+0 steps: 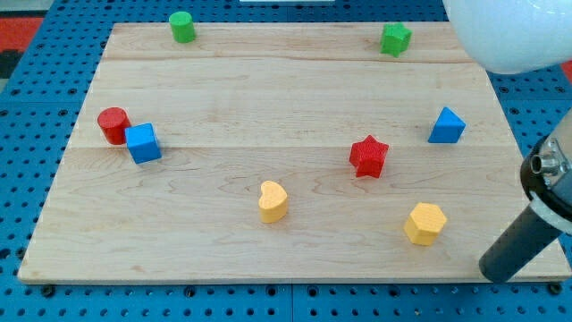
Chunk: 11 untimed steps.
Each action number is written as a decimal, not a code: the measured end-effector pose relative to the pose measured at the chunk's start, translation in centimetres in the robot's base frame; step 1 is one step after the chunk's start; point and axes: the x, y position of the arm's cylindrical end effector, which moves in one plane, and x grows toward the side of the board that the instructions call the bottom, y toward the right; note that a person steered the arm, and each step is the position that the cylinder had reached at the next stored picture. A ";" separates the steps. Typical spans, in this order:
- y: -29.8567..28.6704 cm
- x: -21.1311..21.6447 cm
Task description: Slide the yellow hexagon close to the yellow heart
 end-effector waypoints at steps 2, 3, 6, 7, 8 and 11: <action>-2.3 0.0; -3.5 -1.7; -3.5 -7.0; -5.9 -8.7; -13.1 -6.6; -12.9 -20.7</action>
